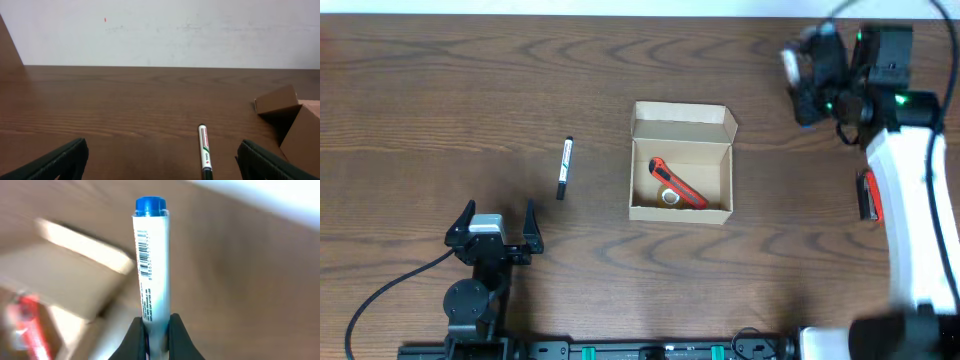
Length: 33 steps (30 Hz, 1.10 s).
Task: Pack container
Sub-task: 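Carry the white marker into the box and release it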
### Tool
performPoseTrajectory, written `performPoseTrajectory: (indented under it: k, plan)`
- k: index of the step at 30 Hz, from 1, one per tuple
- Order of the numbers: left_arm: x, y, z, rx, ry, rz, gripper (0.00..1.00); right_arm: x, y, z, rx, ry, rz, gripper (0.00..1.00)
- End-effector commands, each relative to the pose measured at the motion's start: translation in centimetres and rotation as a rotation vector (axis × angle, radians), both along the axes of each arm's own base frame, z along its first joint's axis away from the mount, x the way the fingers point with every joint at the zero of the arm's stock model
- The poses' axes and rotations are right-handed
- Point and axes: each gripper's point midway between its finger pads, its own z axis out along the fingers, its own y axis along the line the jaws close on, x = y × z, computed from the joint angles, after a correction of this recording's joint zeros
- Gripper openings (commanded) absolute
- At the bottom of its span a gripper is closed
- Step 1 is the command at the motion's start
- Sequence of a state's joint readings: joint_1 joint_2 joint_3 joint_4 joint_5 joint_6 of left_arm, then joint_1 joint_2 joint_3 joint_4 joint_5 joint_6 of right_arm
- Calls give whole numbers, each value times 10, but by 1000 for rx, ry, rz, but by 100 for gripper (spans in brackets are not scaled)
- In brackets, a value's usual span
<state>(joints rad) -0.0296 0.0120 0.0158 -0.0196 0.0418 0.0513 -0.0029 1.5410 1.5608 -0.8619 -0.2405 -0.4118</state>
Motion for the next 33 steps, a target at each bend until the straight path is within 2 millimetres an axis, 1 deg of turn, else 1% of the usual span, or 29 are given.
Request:
performPoseTrajectory:
  k: [1, 3, 4, 6, 10, 12, 14, 16, 22, 24, 28, 33]
  plan:
    - [-2, 3, -17, -4, 59, 19, 95, -26, 61, 18, -140, -78, 397, 1]
    - [-2, 3, -17, -4, 59, 19, 95, -41, 85, 17, -183, -68, 509, 1]
    - [-2, 4, -17, -4, 59, 20, 95, -48, 97, 13, -198, -53, 545, 1]
    - [-2, 3, -17, -4, 59, 19, 95, -56, 112, 5, -237, -26, 584, 1]
    - [-2, 3, -17, -3, 59, 20, 95, -63, 136, -12, -301, 12, 641, 1]
    - [-2, 3, -17, -4, 59, 19, 95, -66, 146, -26, -319, 48, 681, 1]
    - [-2, 3, -17, -3, 59, 20, 95, -69, 153, -41, -341, 85, 732, 1]
    - [-2, 3, -17, -3, 59, 20, 95, -72, 157, -60, -370, 133, 794, 1]
    - [-2, 3, -17, -3, 59, 20, 95, -78, 159, -111, -377, 310, 835, 1]
    - [-2, 3, -17, -3, 59, 19, 95, -79, 163, -126, -355, 359, 852, 1]
    - [-2, 4, -17, -3, 59, 20, 95, -81, 168, -152, -331, 429, 874, 1]
    - [-2, 4, -17, -3, 59, 20, 95, -79, 169, -183, -333, 496, 888, 1]
